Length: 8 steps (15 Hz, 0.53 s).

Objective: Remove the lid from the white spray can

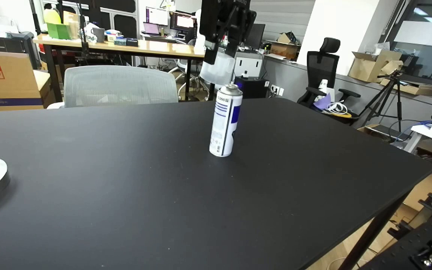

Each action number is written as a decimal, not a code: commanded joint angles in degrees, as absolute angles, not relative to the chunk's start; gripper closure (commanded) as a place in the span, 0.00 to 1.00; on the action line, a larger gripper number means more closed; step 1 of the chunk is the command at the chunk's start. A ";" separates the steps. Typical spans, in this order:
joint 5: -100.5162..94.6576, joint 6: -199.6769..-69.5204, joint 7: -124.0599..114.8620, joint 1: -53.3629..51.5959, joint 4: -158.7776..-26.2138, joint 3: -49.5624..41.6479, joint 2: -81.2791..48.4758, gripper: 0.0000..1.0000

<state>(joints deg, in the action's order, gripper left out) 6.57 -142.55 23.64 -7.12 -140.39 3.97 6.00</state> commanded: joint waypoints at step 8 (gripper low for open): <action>-7.96 -142.82 15.19 -8.38 -139.39 7.73 -2.74 0.60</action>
